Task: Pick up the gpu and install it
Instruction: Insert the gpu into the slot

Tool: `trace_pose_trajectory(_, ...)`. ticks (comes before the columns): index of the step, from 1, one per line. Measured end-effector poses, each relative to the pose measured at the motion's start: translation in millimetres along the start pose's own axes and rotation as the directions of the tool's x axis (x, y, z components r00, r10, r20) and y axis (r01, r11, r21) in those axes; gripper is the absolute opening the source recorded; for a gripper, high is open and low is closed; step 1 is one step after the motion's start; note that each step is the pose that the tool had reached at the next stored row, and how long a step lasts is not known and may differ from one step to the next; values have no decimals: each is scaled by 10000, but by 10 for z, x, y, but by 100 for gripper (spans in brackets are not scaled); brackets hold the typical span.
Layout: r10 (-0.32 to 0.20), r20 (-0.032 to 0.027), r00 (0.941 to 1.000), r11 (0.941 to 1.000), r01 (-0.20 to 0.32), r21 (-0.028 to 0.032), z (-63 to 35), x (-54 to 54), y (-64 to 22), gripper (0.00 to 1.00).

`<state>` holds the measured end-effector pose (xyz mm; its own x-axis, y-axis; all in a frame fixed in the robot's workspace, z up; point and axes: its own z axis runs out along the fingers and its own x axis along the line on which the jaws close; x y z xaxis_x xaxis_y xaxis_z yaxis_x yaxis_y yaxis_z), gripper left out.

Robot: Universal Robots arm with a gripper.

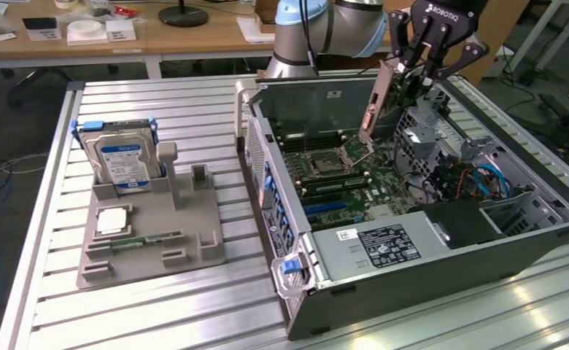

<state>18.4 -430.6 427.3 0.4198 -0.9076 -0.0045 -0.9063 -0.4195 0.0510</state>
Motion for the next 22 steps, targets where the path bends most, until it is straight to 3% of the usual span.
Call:
trace_pose_trajectory(4,90,1,10000,10000,-90,5,4,-14,25,28)
trace_pose_trajectory(8,775,36,9970,9970,-775,8,21,-15,25,28)
trace_pose_trajectory(11,1321,64,9912,9912,-1321,7,34,-14,24,28)
trace_pose_trajectory(20,2699,135,9628,9629,-2700,1,49,-17,30,28)
trace_pose_trajectory(21,2854,143,9583,9584,-2854,-1,52,-17,30,28)
trace_pose_trajectory(22,3221,162,9466,9467,-3221,-6,56,-18,30,28)
